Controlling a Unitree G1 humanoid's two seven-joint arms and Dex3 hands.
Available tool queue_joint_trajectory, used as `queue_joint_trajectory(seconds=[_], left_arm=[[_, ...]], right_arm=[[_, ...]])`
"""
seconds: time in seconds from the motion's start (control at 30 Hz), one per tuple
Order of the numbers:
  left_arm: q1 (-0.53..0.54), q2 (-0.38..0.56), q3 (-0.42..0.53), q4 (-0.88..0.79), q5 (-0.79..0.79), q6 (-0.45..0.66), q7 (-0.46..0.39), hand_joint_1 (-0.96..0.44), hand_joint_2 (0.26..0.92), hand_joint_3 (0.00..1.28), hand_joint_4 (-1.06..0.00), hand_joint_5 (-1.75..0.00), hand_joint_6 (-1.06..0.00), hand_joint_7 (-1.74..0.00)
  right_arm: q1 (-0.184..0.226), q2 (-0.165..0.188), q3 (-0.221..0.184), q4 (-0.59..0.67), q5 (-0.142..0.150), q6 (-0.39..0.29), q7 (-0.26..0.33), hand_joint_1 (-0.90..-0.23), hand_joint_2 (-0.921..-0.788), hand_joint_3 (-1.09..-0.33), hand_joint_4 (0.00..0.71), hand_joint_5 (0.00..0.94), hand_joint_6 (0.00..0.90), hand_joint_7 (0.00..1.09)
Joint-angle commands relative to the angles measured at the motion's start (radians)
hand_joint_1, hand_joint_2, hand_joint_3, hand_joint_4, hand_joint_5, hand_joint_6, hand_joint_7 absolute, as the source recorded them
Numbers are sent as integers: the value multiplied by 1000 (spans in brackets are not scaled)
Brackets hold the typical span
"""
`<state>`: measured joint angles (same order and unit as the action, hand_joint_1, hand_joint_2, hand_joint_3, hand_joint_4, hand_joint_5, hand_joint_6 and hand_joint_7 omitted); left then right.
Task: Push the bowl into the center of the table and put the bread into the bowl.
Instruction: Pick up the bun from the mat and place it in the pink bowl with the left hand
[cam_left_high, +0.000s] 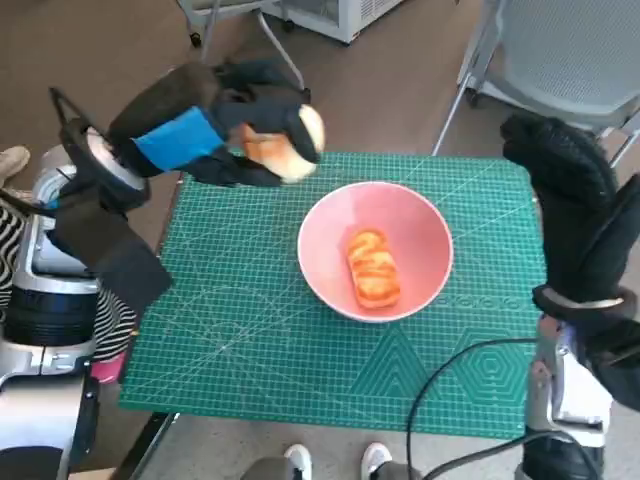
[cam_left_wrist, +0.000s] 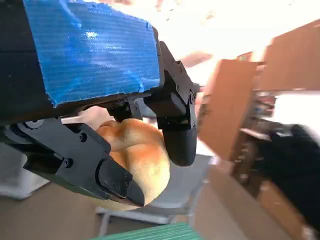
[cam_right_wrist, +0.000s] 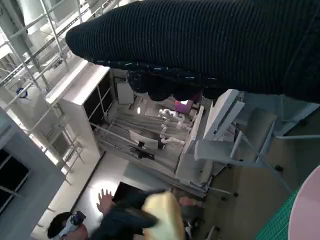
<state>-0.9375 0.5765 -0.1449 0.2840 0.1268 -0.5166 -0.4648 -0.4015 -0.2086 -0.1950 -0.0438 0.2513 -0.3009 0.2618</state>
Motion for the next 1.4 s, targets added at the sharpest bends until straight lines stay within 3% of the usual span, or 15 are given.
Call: queue_joint_trajectory(seconds=[0.03, 0.2, 0.4, 0.73, 0.83, 0.87, 0.93, 0.97, 1.03, 1.2, 1.4], left_arm=[[-21, -47, -35, -71, 56, 54, -8, 1, 858, 71, -824, -1128, -775, -898], [-18, -110, -75, -73, 54, 99, -42, 1, 877, 44, -817, -1056, -746, -1007], [-22, -172, -139, 44, 93, 40, -64, 1, 914, 42, -730, -1081, -673, -1152], [-40, -199, -151, 138, 125, -36, -55, 0, 920, 60, -700, -1122, -634, -1185], [-35, -226, -211, 243, 159, -21, -99, 0, 921, 96, -675, -1186, -578, -1202], [-30, -225, -227, 250, 169, 9, -124, -9, 910, 103, -615, -1075, -509, -1103], [-21, -217, -237, 240, 176, 54, -158, -60, 882, 67, -524, -533, -400, -652], [-19, -214, -238, 235, 176, 66, -168, -87, 872, 49, -496, -357, -368, -502], [-12, -207, -238, 222, 177, 86, -186, -122, 862, 30, -467, -196, -340, -356], [11, -182, -227, 183, 180, 120, -219, -183, 835, 6, -355, -33, -311, -187], [18, -152, -203, 179, 169, 111, -226, -262, 811, 1, -194, -3, -286, -122]], right_arm=[[9, 3, 1, 12, 9, 12, 0, -694, -921, -713, 169, 1, 40, 563], [12, 2, 2, 12, 10, 9, 3, -693, -921, -713, 169, 1, 40, 562], [21, -5, -5, 6, 19, 8, 10, -692, -921, -714, 169, 0, 40, 561], [26, -11, -6, 3, 26, 9, 11, -690, -921, -714, 169, 0, 41, 561], [38, -14, -12, -12, 32, 19, 6, -688, -921, -714, 171, 2, 41, 561], [42, -14, -13, -18, 33, 22, 3, -689, -921, -713, 173, 2, 42, 561], [46, -13, -13, -26, 31, 26, -2, -691, -921, -711, 174, 3, 43, 561], [46, -12, -13, -28, 30, 28, -4, -692, -921, -710, 174, 3, 43, 561], [48, -11, -12, -33, 27, 32, -8, -692, -921, -709, 174, 3, 43, 561], [52, -11, -13, -43, 20, 39, -17, -692, -921, -709, 173, 2, 43, 561], [47, -9, -9, -47, 10, 45, -27, -691, -921, -710, 173, 2, 41, 560]])
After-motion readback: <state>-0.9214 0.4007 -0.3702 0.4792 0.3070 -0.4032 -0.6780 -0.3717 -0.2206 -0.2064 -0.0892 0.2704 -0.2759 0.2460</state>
